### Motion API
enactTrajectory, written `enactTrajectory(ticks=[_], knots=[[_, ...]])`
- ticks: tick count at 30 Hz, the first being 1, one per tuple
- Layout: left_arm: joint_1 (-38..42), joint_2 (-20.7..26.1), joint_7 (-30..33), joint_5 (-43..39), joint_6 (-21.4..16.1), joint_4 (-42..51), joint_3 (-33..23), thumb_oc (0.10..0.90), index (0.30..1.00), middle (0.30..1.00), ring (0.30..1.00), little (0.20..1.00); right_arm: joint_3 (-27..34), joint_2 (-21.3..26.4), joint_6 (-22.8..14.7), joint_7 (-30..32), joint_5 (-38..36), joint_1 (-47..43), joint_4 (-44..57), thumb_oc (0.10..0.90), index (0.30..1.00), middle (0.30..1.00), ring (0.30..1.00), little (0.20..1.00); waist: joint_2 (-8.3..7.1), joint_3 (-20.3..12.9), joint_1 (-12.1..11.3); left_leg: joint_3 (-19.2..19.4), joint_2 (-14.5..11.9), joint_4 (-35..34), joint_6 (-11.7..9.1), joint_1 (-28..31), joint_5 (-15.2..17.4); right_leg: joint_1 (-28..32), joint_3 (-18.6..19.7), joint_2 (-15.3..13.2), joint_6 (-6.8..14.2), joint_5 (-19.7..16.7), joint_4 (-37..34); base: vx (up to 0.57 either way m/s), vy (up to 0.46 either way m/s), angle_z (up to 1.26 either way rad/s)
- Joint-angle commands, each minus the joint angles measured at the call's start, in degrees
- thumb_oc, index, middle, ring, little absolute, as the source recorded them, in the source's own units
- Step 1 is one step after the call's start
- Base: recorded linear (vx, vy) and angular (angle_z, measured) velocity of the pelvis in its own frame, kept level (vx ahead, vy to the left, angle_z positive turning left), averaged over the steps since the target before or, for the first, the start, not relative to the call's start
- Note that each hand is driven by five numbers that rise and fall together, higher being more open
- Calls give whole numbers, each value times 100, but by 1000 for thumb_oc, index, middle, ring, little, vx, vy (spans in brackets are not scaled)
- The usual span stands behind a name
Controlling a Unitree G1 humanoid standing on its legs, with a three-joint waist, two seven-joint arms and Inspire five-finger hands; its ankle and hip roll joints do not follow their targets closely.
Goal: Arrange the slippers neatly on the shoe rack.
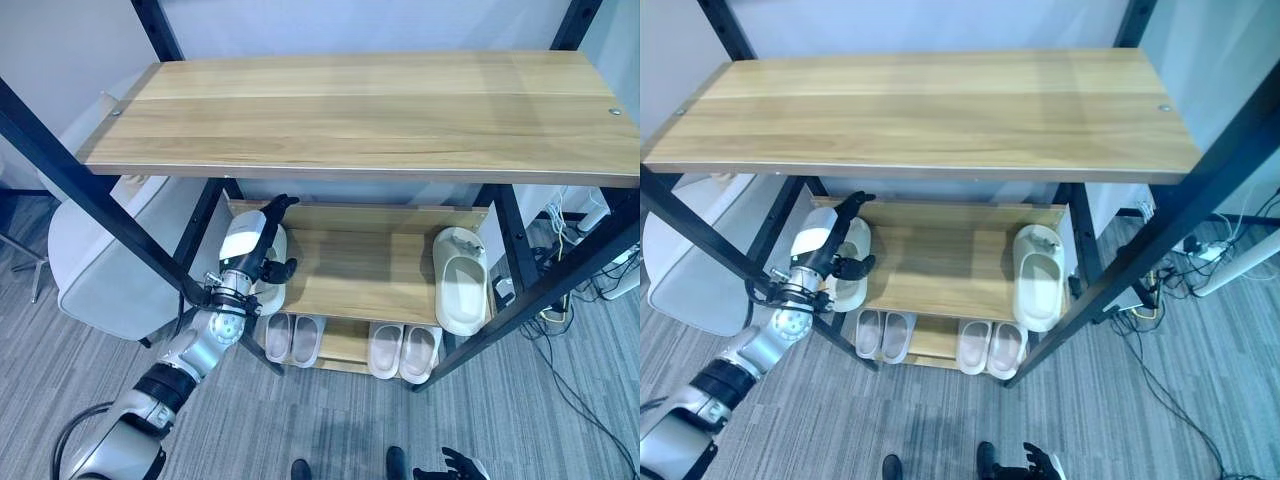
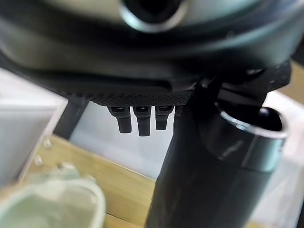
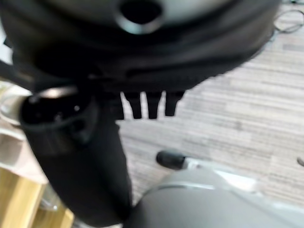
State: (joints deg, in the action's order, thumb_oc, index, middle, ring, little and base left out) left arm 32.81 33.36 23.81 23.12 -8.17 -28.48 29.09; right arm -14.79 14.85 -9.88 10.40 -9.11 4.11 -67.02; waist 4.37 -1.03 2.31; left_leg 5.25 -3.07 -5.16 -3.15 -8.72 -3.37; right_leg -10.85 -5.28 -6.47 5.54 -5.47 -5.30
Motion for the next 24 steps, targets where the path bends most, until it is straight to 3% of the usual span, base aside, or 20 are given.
enactTrajectory(ticks=[1,7,24], knots=[[1360,341,615,459,-2,-211,-160,800,900,900,900,900,-97,118,-101,97,219,127,15,800,900,900,900,900,-12,85,-71,-68,403,16,-9,-75,323,79,-2,-77,533,334,30,-21,16,-5],[1873,501,698,945,212,-468,194,800,900,900,900,900,-145,149,-194,130,169,64,70,800,900,900,900,900,-63,107,-61,-61,391,16,-7,-212,303,-58,5,-81,555,282,30,-17,7,-6],[2031,590,683,1445,455,-489,388,800,900,900,900,900,-151,127,-285,221,82,-14,259,800,900,900,900,900,-182,224,-113,-73,371,16,-3,-384,271,-230,9,-76,557,212,30,-9,0,0]])
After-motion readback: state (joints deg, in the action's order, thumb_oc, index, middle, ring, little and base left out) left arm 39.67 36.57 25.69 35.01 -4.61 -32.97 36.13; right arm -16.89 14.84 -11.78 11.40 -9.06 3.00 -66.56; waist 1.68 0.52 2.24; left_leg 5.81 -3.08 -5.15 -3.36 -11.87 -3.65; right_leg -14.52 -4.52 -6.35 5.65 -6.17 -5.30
